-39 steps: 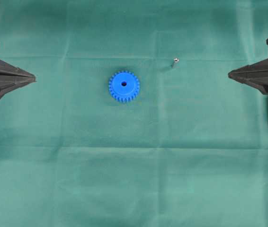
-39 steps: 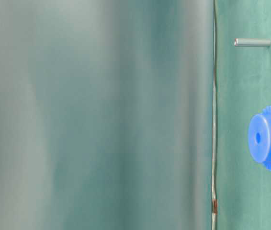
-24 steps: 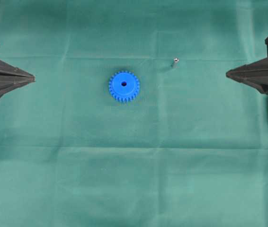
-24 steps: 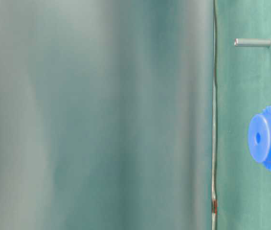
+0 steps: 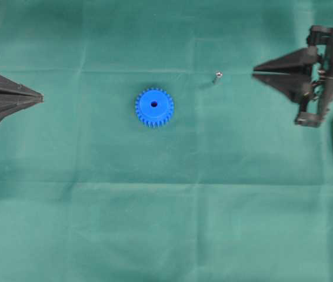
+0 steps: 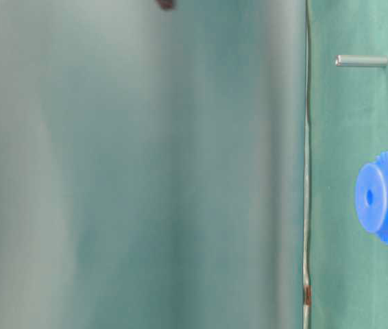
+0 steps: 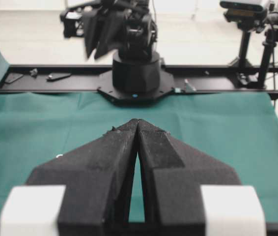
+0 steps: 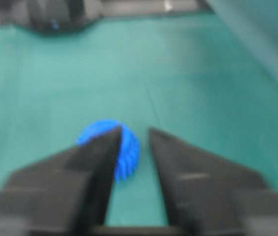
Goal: Insert the shaft placed at a random location into the center hole of the medium gear at another random location.
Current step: 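Move the right gripper open toward the silver shaft, then lower the right gripper around the upright silver shaft and close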
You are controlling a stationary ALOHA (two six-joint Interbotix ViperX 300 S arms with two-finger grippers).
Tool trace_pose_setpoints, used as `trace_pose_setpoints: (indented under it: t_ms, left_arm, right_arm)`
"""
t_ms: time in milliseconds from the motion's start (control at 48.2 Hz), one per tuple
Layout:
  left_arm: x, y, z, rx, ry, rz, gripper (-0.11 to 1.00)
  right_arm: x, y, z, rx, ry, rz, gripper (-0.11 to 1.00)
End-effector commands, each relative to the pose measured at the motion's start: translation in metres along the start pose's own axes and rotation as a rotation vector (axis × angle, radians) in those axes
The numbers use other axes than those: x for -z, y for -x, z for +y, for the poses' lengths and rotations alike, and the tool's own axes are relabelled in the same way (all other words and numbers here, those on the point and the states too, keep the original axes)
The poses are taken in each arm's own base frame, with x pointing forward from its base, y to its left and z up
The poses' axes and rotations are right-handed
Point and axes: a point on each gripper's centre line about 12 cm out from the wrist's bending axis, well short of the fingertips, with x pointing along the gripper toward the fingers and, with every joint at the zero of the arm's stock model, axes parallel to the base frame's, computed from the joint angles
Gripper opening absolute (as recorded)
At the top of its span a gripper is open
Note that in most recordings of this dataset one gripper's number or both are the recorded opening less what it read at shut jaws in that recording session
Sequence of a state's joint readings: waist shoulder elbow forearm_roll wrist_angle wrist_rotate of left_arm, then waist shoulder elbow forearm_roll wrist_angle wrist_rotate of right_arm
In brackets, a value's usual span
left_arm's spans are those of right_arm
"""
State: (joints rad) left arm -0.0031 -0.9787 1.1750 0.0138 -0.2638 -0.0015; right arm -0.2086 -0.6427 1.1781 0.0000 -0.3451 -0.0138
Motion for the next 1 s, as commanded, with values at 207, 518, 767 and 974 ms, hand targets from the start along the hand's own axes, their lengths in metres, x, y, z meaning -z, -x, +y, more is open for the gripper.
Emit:
trace_pose_setpoints:
  t_ms: [207, 518, 767, 974]
  left_arm:
    - [-0.010, -0.002, 0.000, 0.002, -0.004, -0.026, 0.00]
    - [-0.009, -0.002, 0.000, 0.001, -0.005, -0.025, 0.00]
    - [-0.008, -0.003, 0.000, 0.002, -0.003, -0.020, 0.00]
    - [-0.007, -0.003, 0.000, 0.001, -0.001, -0.015, 0.00]
  right_arm:
    - [0.042, -0.044, -0.017, 0.059, -0.003, 0.130, 0.79]
    - [0.077, -0.065, -0.035, 0.115, -0.022, 0.175, 0.75]
    - [0.098, -0.076, -0.037, 0.125, -0.034, 0.209, 0.75]
    - [0.105, -0.084, -0.038, 0.127, -0.035, 0.224, 0.75]
